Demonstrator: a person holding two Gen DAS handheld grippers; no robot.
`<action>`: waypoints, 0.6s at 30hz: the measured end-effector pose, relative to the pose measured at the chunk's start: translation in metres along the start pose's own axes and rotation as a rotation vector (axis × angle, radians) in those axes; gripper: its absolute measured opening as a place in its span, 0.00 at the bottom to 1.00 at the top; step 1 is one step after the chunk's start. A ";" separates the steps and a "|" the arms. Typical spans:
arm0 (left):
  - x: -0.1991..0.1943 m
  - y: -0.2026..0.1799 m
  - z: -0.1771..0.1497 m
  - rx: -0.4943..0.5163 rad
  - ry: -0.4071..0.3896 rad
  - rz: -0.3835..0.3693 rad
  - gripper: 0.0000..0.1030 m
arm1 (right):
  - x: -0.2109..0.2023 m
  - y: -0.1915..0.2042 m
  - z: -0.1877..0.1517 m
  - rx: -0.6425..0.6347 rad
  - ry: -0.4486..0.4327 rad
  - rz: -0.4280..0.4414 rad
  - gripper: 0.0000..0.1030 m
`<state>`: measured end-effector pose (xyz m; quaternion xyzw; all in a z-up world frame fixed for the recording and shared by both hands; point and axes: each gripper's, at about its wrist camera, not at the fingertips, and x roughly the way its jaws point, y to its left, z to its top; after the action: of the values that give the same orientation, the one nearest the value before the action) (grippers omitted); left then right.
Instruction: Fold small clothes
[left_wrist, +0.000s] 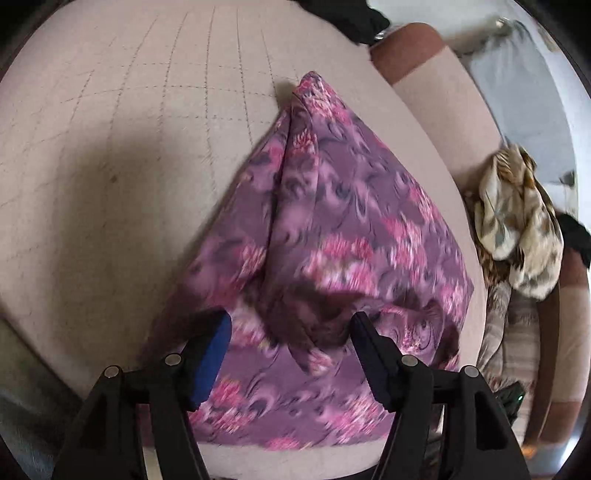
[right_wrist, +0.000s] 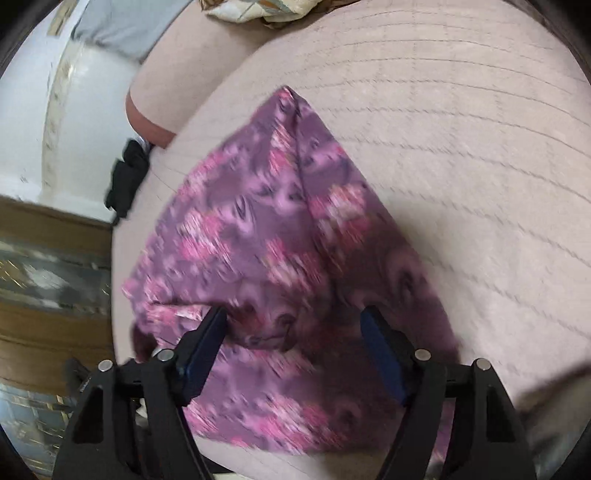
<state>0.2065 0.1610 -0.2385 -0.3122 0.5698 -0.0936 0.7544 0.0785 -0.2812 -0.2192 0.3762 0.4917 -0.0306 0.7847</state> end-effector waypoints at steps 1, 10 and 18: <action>-0.002 0.002 -0.004 0.008 -0.005 -0.009 0.68 | -0.002 -0.002 -0.004 -0.001 0.000 0.011 0.72; -0.012 0.009 0.014 -0.101 -0.005 -0.157 0.68 | -0.002 -0.029 0.006 0.198 -0.013 0.275 0.72; 0.018 -0.004 0.003 -0.081 0.108 -0.055 0.63 | 0.017 -0.011 -0.002 0.102 0.036 0.101 0.30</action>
<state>0.2165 0.1498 -0.2498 -0.3525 0.6042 -0.1079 0.7064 0.0813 -0.2828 -0.2395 0.4404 0.4840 -0.0091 0.7561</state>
